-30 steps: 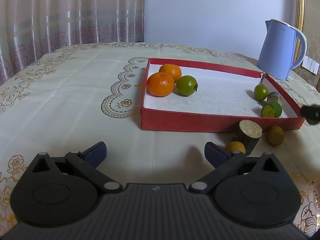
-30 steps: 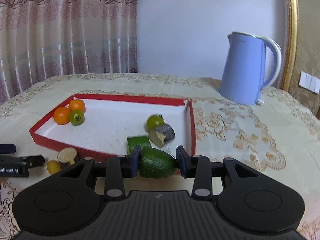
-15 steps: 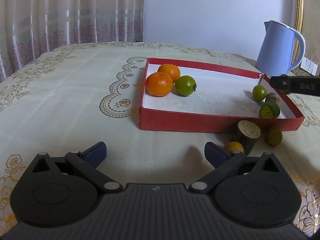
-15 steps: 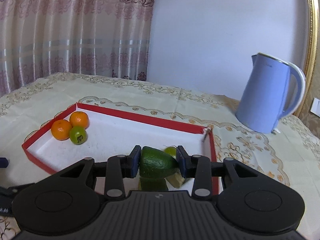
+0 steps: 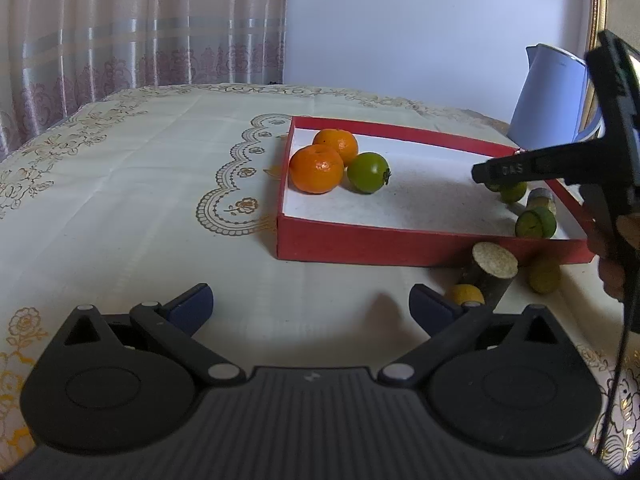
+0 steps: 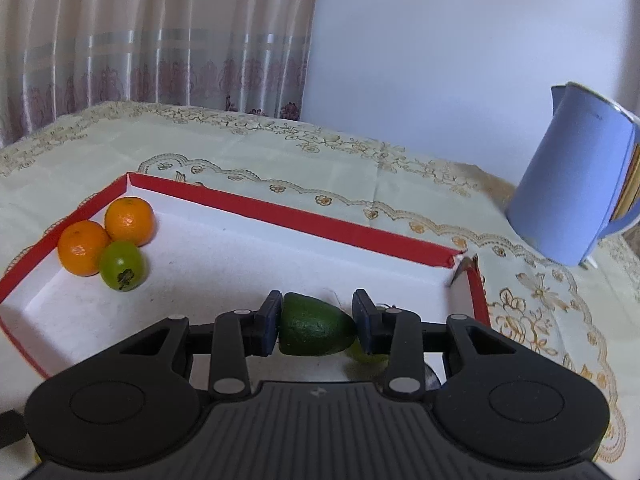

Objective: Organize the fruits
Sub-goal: 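Carry the dark green wedge into the red tray and open the right gripper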

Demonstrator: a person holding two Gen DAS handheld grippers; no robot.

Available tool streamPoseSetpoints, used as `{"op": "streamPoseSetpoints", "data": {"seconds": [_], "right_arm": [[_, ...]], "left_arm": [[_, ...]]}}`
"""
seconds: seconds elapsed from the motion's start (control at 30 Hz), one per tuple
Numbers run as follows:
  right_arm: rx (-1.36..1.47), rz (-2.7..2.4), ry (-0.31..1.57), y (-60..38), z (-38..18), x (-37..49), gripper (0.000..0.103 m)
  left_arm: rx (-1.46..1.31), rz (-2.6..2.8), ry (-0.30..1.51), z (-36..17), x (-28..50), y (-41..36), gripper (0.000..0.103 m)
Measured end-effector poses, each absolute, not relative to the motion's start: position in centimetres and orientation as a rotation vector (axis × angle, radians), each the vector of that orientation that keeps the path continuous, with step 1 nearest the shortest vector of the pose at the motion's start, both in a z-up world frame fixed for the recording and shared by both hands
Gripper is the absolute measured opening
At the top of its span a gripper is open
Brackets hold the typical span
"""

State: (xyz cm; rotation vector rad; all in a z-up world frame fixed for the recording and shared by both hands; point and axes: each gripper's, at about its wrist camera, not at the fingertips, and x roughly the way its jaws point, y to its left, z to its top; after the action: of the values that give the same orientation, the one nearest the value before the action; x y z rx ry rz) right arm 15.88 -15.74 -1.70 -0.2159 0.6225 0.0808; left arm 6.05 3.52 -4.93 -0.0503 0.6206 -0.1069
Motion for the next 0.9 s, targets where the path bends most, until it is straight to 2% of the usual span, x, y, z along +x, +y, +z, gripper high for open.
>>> {"op": "streamPoseSetpoints", "data": {"seconds": [0.4, 0.53, 0.57, 0.9], "right_arm": [[-0.216, 0.088, 0.687, -14.8, -2.7, 17.8, 0.039], [-0.201, 0.094, 0.656, -15.1, -1.9, 16.6, 0.068], [-0.205, 0.081, 0.628, -15.2, -1.5, 16.0, 0.071], [-0.147, 0.120, 0.490, -18.4, 1.0, 5.8, 0.077]], "left_arm": [[-0.056, -0.110, 0.620, -4.9, 6.0, 3.5, 0.103], [-0.056, -0.109, 0.620, -4.9, 6.0, 3.5, 0.103], [-0.056, -0.109, 0.620, -4.9, 6.1, 3.5, 0.103], [-0.052, -0.103, 0.622, -5.0, 6.1, 3.5, 0.103]]}}
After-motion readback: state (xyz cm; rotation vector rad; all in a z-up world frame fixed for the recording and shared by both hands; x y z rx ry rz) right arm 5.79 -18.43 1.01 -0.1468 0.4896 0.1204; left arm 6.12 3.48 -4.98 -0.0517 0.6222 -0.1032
